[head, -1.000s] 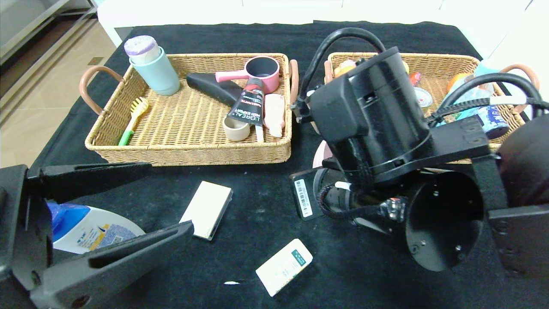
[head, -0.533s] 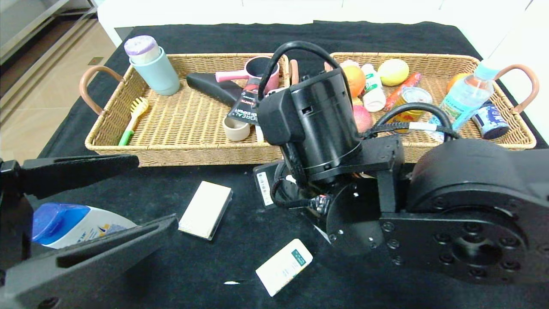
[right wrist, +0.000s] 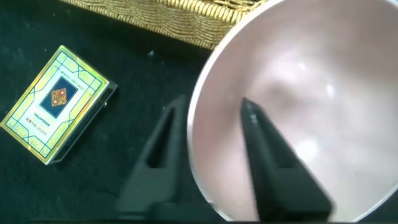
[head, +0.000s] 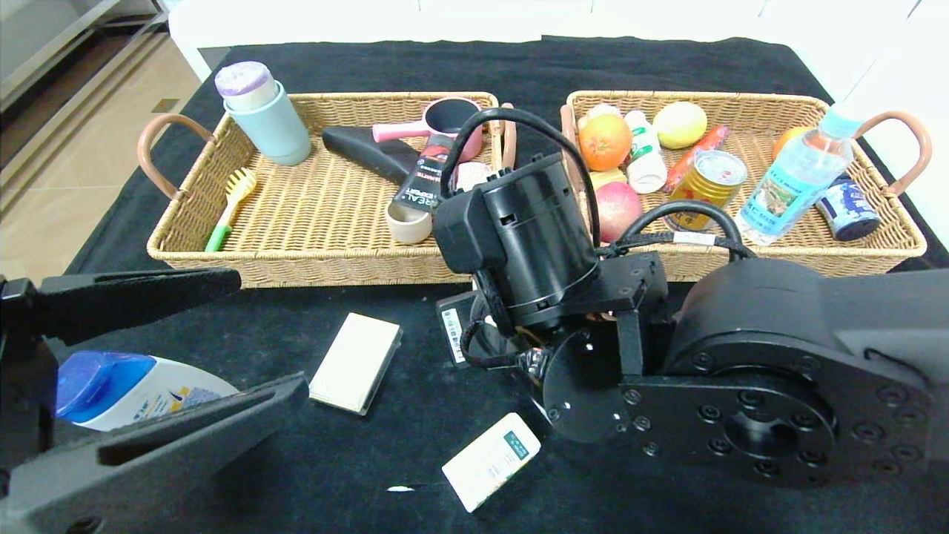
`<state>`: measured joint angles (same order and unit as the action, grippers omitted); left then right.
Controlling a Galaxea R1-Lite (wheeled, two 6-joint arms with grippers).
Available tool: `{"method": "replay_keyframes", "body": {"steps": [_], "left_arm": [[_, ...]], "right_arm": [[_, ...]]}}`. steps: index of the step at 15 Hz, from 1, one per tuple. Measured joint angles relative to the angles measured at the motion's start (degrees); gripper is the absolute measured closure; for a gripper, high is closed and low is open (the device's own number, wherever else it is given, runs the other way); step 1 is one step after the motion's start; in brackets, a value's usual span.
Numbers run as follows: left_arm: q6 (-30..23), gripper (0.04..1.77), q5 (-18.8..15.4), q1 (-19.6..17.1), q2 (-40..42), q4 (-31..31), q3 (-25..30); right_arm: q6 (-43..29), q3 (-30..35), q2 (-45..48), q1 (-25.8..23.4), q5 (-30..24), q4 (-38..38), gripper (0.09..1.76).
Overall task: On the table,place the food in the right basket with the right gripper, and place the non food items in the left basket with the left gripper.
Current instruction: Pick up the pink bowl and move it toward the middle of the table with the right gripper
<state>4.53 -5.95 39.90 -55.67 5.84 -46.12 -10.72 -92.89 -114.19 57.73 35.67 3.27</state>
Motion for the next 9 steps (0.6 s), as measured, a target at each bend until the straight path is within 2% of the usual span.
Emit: {"method": "replay_keyframes", "body": {"steps": [4, 9], "left_arm": [[0.0, 0.09, 0.0, 0.0, -0.2, 0.1, 0.2], [0.0, 0.09, 0.0, 0.0, -0.7, 0.1, 0.4]], "right_arm": [[-0.2, 0.0, 1.2, 0.2, 0.2, 0.0, 0.74], [-0.5, 2.8, 5.5, 1.1, 0.6, 0.5, 0.46]]}}
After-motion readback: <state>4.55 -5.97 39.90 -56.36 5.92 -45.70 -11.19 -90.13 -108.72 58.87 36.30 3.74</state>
